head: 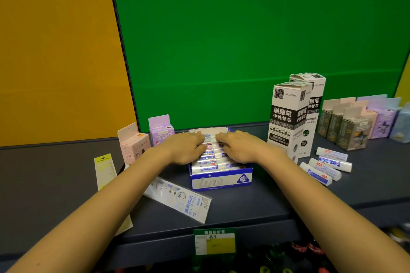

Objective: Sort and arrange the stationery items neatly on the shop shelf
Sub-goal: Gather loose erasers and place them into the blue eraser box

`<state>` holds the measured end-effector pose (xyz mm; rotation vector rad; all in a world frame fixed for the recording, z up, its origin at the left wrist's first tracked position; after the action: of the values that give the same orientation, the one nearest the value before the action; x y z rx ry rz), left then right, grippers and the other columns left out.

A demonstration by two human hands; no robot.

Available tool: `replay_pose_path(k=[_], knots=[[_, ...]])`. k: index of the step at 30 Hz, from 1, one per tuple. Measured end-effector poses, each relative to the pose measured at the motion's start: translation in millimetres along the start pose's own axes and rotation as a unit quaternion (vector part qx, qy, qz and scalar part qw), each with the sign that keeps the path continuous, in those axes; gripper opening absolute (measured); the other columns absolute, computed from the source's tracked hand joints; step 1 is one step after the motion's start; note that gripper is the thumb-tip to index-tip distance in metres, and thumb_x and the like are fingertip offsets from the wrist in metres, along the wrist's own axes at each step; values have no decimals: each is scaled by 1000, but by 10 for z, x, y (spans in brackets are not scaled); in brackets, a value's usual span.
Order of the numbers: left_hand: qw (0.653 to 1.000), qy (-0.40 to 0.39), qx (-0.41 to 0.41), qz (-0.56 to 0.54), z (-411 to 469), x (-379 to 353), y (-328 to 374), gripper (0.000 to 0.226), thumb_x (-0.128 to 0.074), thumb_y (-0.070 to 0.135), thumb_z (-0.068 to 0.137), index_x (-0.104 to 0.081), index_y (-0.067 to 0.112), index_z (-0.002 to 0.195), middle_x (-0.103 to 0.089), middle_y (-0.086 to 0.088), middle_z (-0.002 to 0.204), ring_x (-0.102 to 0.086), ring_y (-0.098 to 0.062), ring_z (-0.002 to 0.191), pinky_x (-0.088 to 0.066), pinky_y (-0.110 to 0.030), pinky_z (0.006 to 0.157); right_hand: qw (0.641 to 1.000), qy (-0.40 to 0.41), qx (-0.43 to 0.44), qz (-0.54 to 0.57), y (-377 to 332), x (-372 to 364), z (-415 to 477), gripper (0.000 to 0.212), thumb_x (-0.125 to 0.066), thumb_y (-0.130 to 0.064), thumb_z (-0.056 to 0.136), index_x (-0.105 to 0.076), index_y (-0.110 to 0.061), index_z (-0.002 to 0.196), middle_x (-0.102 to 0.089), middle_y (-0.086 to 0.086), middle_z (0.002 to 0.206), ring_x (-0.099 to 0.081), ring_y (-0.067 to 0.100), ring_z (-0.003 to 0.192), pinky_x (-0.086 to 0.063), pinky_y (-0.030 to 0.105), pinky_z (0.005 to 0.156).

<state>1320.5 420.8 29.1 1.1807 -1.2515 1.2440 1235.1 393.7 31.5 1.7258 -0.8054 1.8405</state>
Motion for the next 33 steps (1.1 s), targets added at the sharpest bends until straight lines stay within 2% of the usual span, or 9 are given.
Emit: replay_pose_path(k=[3,7,11,14,18,21,24,29,33], knots=[[992,119,-4,-28,-194,290,56,35,-36,32,96,-52,13,121,-55,-8,131,-51,-25,116,-44,-39,95,998,56,1,33,-56,164,-242,39,-35,-15,95,-48,-16,131,-51,15,136,-48,33,122,-43,44,99],[971,228,-57,-32,-505,646,333,26,-41,32,94,-60,21,109,-64,2,113,-58,-20,101,-47,-33,80,987,132,30,85,-117,393,-715,39,-37,-18,97,-48,-26,133,-53,2,137,-49,22,125,-42,39,102],[958,253,-120,-62,-731,793,692,28,-39,42,91,-62,24,90,-62,11,87,-59,-16,82,-47,-32,69,978,172,21,115,94,534,-1310,32,-44,-20,95,-58,-29,123,-65,-9,121,-57,9,111,-44,24,92],[953,237,-168,-81,-778,802,1038,29,-36,45,84,-58,25,84,-57,14,79,-55,-13,75,-46,-32,67,972,189,-19,136,527,602,-1644,27,-50,-18,93,-65,-29,113,-71,-13,105,-64,5,100,-49,24,89],[948,188,-237,-99,-724,650,1606,24,-40,38,83,-57,24,94,-61,10,91,-56,-12,82,-47,-32,75,970,195,-76,125,1288,603,-1780,26,-53,-13,91,-66,-22,112,-68,-10,107,-62,7,99,-47,21,85],[949,145,-249,-124,-630,445,1988,23,-45,25,86,-50,24,109,-56,7,110,-50,-8,93,-45,-32,87,980,151,-101,85,1749,447,-1693,38,-56,-21,90,-53,-20,128,-56,-1,132,-52,14,118,-40,29,101],[957,116,-243,-104,-489,258,2323,38,-43,18,87,-39,21,125,-46,3,127,-45,-15,115,-39,-34,97,989,94,-83,77,1975,245,-1593,54,-56,-31,90,-38,-20,139,-41,-1,146,-39,15,132,-29,26,107],[970,115,-213,4,-152,76,2593,54,-41,18,90,-24,12,141,-25,-5,151,-25,-20,138,-19,-27,112,986,79,-64,129,2152,131,-1482,66,-58,-41,86,-34,-15,142,-41,4,146,-42,16,130,-34,31,109],[979,81,-187,6,24,31,2651,58,-39,18,91,-17,13,145,-17,-4,155,-19,-17,141,-15,-26,114,988,72,-26,132,2116,85,-1389,67,-59,-42,86,-35,-14,141,-44,4,144,-43,18,129,-35,32,108]])
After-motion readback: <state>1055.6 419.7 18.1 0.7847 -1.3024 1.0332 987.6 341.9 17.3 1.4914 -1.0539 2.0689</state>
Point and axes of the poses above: each hand's wrist, its own z-axis towards the middle knuckle, its own x-axis out of the back of the hand, y = z × x, the point moved 10 cm from there along z, towards the middle knuckle
